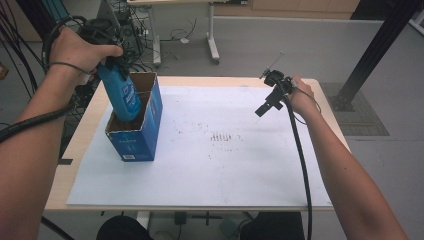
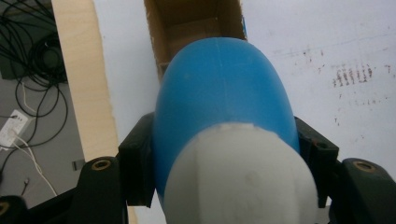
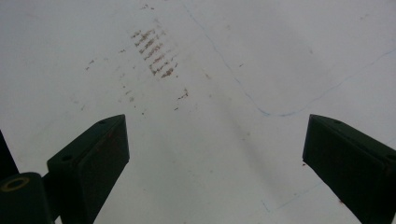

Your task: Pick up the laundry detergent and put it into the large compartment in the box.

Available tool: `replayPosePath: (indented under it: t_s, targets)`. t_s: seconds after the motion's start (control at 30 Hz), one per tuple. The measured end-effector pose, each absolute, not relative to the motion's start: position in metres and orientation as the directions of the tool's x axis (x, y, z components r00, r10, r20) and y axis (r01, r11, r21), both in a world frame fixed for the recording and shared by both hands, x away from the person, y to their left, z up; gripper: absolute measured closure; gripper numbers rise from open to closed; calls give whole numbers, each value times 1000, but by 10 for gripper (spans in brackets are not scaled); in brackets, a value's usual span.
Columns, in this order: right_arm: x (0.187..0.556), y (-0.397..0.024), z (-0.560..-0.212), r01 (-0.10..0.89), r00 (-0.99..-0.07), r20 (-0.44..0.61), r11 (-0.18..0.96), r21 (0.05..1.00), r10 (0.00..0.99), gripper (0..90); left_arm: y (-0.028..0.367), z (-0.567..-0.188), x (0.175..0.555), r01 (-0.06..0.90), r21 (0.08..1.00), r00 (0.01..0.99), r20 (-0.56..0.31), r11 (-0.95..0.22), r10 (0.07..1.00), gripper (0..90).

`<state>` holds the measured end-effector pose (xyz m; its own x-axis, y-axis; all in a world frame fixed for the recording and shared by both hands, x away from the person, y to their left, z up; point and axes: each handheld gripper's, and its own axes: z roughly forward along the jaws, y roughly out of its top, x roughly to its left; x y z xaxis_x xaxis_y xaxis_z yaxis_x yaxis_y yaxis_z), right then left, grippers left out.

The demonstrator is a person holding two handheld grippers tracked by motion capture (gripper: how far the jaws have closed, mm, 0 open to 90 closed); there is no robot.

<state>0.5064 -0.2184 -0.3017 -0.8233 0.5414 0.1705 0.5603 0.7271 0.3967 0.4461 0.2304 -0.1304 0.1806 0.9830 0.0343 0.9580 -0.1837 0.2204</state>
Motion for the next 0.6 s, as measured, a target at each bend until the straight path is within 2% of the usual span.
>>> replayPosePath:
  t_s: [0.6]
  targets:
    - [507,-216,-306,564,-821,177,727,390,542,69,234,-189,447,969,180,170,16,-170,985,374]
